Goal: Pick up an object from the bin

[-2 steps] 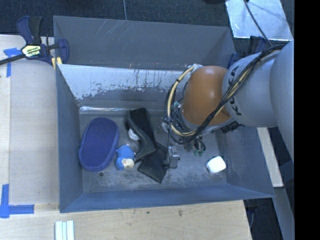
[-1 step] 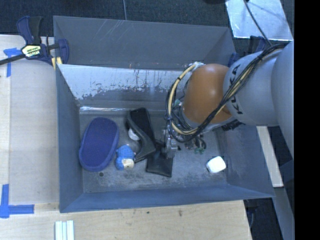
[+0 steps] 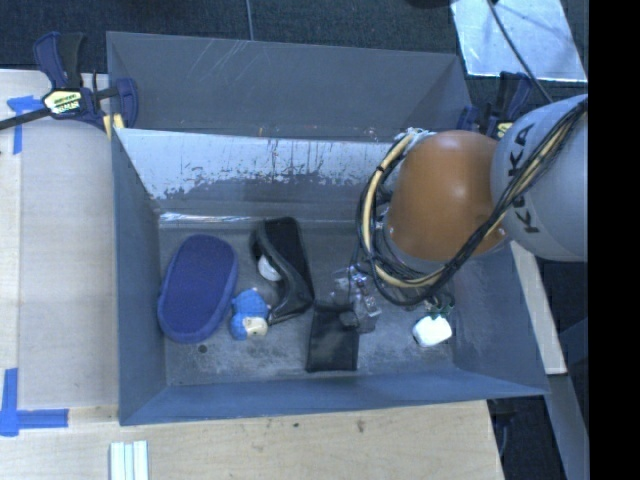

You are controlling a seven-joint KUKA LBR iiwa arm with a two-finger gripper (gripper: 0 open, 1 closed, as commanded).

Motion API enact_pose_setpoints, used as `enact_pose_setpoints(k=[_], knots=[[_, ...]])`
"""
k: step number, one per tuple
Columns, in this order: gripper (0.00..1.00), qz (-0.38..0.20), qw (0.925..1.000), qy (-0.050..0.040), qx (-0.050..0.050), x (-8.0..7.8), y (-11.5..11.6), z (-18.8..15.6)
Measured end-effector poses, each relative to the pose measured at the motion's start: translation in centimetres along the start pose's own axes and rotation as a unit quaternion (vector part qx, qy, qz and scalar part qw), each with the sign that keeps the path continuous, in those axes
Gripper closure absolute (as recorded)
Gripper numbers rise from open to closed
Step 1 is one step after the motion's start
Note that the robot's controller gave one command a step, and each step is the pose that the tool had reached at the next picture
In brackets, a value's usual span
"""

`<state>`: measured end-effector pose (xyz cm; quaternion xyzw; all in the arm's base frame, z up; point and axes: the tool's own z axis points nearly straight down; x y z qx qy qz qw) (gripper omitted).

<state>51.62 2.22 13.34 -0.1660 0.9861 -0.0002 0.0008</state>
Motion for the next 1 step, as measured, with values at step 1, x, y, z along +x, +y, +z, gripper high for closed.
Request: enact_pose_setpoints(k=[1], knots=[[1.00, -0.016, 0.9998, -0.0052, 0.002, -2.97, -0.82, -14.00]])
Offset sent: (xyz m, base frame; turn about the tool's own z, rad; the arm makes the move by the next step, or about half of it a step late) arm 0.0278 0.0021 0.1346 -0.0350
